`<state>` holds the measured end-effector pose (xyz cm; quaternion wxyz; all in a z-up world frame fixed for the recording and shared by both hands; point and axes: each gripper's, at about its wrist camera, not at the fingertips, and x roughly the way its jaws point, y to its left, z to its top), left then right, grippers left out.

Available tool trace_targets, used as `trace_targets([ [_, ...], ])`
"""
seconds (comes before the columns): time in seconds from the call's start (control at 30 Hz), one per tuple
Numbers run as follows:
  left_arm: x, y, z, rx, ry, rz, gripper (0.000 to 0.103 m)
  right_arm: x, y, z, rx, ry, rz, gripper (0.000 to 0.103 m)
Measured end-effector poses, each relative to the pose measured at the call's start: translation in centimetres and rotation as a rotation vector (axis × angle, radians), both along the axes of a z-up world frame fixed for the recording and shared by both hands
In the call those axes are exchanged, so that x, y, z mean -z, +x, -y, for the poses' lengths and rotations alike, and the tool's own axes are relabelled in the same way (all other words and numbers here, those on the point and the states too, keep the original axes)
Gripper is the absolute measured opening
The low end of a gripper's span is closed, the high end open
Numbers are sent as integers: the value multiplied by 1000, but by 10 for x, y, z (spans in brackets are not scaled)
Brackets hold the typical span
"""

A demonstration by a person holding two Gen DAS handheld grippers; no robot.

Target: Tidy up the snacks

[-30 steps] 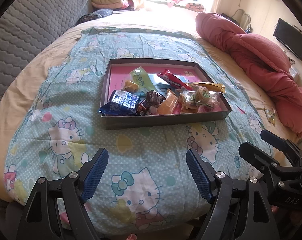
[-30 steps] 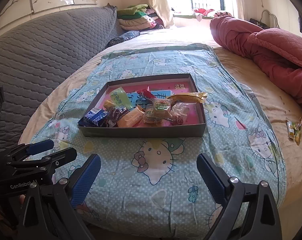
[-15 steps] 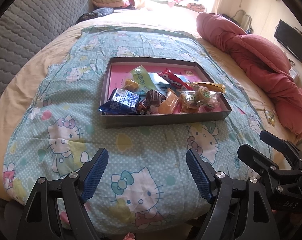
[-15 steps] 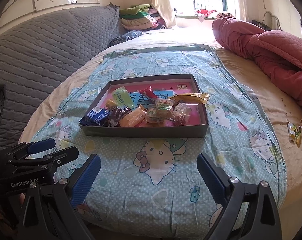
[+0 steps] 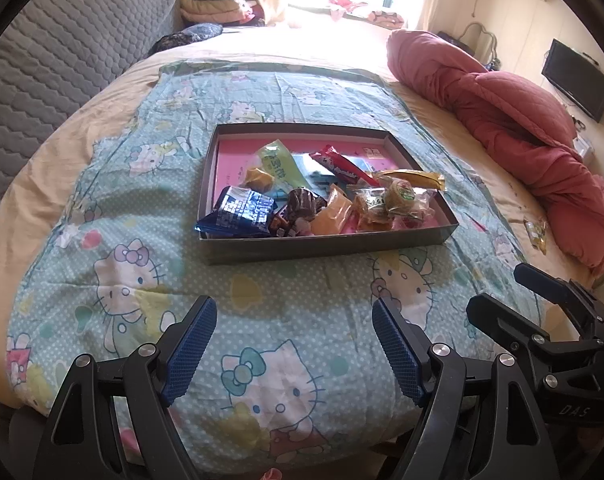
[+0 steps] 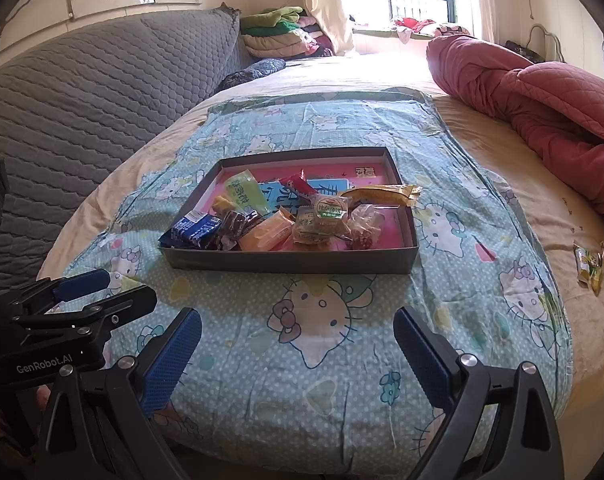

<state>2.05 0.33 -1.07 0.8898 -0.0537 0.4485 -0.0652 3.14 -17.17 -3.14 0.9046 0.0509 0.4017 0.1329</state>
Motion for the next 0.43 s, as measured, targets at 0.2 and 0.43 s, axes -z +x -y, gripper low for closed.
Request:
trace_targets([
  [0.2, 2, 1, -1, -13, 7, -8, 81, 0, 0, 0, -2, 0, -2, 97],
  [0.43, 9, 13, -12, -71, 33, 2, 81, 6, 3, -1, -4, 20, -8, 97],
])
